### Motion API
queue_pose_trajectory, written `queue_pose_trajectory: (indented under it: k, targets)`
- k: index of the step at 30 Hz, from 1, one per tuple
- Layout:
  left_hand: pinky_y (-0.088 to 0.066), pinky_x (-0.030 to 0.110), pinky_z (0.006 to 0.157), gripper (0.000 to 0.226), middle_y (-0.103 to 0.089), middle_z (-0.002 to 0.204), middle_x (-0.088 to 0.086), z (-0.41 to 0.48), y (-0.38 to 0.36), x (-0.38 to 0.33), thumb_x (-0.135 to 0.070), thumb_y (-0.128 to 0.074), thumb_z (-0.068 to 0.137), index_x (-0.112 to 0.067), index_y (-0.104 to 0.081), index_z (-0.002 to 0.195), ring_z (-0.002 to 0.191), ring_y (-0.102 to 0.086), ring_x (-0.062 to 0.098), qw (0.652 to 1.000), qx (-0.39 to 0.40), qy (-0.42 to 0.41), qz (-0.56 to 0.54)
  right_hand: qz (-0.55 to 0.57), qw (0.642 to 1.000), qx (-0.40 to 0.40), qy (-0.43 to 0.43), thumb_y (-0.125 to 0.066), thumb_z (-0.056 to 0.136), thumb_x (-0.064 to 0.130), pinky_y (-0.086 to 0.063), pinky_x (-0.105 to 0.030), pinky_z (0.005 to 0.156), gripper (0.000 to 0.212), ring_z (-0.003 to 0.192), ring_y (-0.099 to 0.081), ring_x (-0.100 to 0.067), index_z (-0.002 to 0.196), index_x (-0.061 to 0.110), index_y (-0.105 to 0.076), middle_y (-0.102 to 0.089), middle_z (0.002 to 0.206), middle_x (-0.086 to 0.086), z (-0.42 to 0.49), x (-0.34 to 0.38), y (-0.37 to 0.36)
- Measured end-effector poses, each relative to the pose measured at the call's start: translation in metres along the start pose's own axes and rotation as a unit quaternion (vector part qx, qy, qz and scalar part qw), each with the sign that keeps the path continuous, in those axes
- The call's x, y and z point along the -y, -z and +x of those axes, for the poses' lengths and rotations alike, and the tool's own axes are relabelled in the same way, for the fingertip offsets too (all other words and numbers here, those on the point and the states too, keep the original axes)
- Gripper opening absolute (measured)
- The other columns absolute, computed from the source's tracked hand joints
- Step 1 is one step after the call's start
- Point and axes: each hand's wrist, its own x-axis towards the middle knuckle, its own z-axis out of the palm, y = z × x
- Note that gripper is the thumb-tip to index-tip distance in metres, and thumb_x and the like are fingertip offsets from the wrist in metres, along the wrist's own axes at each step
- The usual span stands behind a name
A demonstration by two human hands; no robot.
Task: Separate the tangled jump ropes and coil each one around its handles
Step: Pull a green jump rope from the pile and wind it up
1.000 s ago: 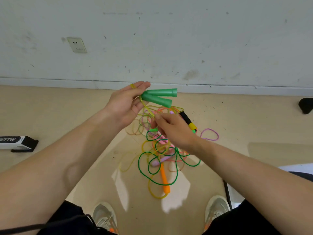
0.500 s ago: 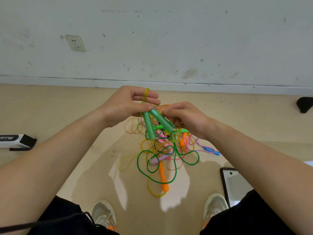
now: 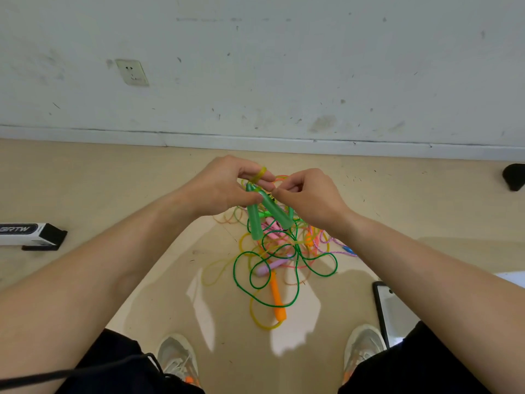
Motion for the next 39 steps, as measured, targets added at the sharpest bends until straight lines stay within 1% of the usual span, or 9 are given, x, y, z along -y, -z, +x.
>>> queue_pose_trajectory:
  k: [4,7,10,13,17,21,28,32,39]
  targets:
    - [-0.062,0.030,0.075,0.041,-0.075,0.105,-0.007,0.000,0.001,0.001,0.006,-0.073,0.083,-0.011,-0.069,0.120,0.075,-0.070,-0.005,0.999,0.010,0.015,-0.033,-0.151,0.986,-0.049,0.041,-0.066,0.089,0.045,-0.045,-0.029,0.058,0.020,0.068,-0.060,-0.010,0.076,0.030,-0.065,-0.066,0.069,0.011,0.002,-0.002,-0.001]
    - [-0.062,0.028,0.070,0.040,-0.076,0.104,-0.007,0.001,0.001,0.002,0.005,-0.072,0.084,-0.012,-0.068,0.120,0.077,-0.073,0.003,0.998,0.010,0.033,-0.060,-0.143,0.987,-0.055,0.045,-0.065,0.090,0.046,-0.046,-0.029,0.060,0.020,0.071,-0.061,-0.011,0.081,0.029,-0.067,-0.067,0.075,0.011,0.001,-0.001,-0.004]
    - [-0.062,0.032,0.071,0.038,-0.077,0.099,-0.008,0.002,0.000,0.002,0.005,-0.071,0.084,-0.014,-0.070,0.117,0.082,-0.075,0.009,0.997,0.000,0.041,-0.065,0.014,0.999,-0.034,0.005,-0.069,0.091,0.036,-0.038,-0.018,0.049,0.022,0.050,-0.049,-0.002,0.081,0.017,-0.073,-0.058,0.061,0.011,-0.002,0.004,-0.005]
    - [-0.062,0.027,0.069,0.035,-0.077,0.096,-0.010,0.003,0.000,0.004,0.004,-0.072,0.083,-0.016,-0.072,0.113,0.074,-0.072,0.000,0.999,-0.031,0.027,-0.027,0.143,0.988,0.007,-0.058,-0.067,0.094,0.027,-0.040,-0.024,0.049,0.024,0.048,-0.047,-0.008,0.079,0.009,-0.072,-0.060,0.064,0.002,-0.005,0.006,-0.004]
    - [-0.055,0.013,0.077,0.035,-0.074,0.095,-0.011,0.008,-0.011,0.012,0.001,-0.073,0.081,-0.017,-0.073,0.112,0.076,-0.064,-0.015,0.990,-0.142,0.005,0.021,0.334,0.929,0.060,-0.147,-0.055,0.101,0.011,-0.049,-0.023,0.050,0.019,0.054,-0.058,-0.011,0.104,0.000,-0.070,-0.068,0.079,-0.005,-0.010,0.016,-0.008]
    - [-0.059,0.028,0.087,0.034,-0.074,0.098,-0.009,0.012,-0.027,0.013,-0.003,-0.073,0.083,-0.015,-0.072,0.115,0.095,-0.069,-0.003,0.968,-0.241,-0.004,-0.065,0.418,0.894,0.045,-0.156,-0.056,0.100,0.009,-0.055,-0.029,0.054,0.010,0.055,-0.061,-0.015,0.106,0.006,-0.062,-0.068,0.080,-0.008,-0.017,0.024,-0.012]
    - [-0.062,0.034,0.075,0.020,-0.071,0.108,0.002,0.015,-0.044,0.004,-0.004,-0.067,0.092,-0.011,-0.064,0.110,0.099,-0.070,0.019,0.890,-0.254,0.106,-0.365,0.284,0.956,0.008,-0.073,-0.055,0.096,0.005,-0.050,-0.035,0.053,0.016,0.050,-0.056,-0.014,0.111,0.007,-0.062,-0.067,0.072,-0.004,-0.020,0.025,-0.016]
    - [-0.060,0.025,0.056,0.025,-0.068,0.112,0.011,0.014,-0.040,0.000,-0.001,-0.068,0.091,-0.003,-0.061,0.115,0.093,-0.069,0.023,0.844,-0.267,0.142,-0.444,0.110,0.991,-0.037,0.063,-0.056,0.091,0.000,-0.053,-0.038,0.065,0.036,0.055,-0.055,-0.012,0.119,0.016,-0.070,-0.068,0.079,0.000,-0.025,0.023,-0.024]
    - [-0.050,0.020,0.051,0.039,-0.071,0.111,0.009,0.013,-0.034,-0.002,0.002,-0.074,0.084,0.001,-0.061,0.121,0.085,-0.067,0.019,0.829,-0.275,0.157,-0.461,-0.083,0.971,-0.051,0.217,-0.054,0.086,0.004,-0.046,-0.043,0.073,0.025,0.079,-0.049,-0.020,0.108,0.013,-0.062,-0.058,0.079,-0.005,-0.026,0.014,-0.040]
